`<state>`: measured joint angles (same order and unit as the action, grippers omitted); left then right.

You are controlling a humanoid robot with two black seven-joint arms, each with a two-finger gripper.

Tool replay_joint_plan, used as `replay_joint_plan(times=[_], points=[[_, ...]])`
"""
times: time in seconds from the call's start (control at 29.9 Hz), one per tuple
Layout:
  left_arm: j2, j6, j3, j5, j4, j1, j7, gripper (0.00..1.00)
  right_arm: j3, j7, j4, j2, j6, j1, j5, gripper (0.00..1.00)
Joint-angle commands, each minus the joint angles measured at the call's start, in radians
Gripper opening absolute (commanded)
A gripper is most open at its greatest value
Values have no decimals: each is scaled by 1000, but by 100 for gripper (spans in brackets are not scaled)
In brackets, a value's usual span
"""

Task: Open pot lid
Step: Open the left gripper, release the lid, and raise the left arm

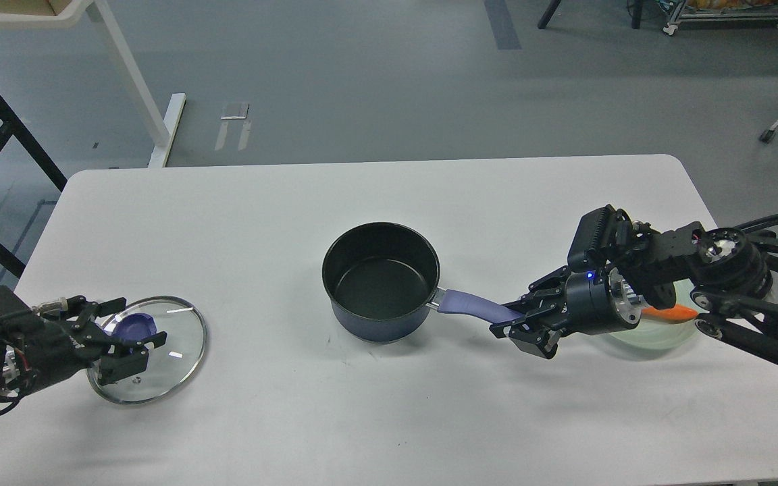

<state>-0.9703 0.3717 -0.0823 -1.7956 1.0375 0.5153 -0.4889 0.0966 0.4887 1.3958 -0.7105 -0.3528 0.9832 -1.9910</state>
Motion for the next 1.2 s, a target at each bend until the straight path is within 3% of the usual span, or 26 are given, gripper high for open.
replay_joint_plan(times=[0.0,0.27,0.53,0.7,0.8,0.9,1.04,1.17], points=[[-2,-2,-4,8,4,2,0,99,0,0,0,-4,0,0,0,38],[-31,-39,-13,230,101,40,0,99,0,0,0,-6,0,0,0,38],[-30,-253,-11,879,111,218,0,99,0,0,0,-6,0,0,0,38],[-27,-413,-14,1290,110,273,0,99,0,0,0,-6,0,0,0,38],[-22,-459,-34,1525,102,282,0,99,-1,0,0,-6,0,0,0,38],[25,-479,-69,1715,76,284,0,99,-1,0,0,-4,0,0,0,38],[134,-560,-139,1869,-62,272,0,99,-1,0,0,-4,0,0,0,38],[183,-672,-152,1921,-169,272,47,99,-1,0,2,-4,0,0,0,39]])
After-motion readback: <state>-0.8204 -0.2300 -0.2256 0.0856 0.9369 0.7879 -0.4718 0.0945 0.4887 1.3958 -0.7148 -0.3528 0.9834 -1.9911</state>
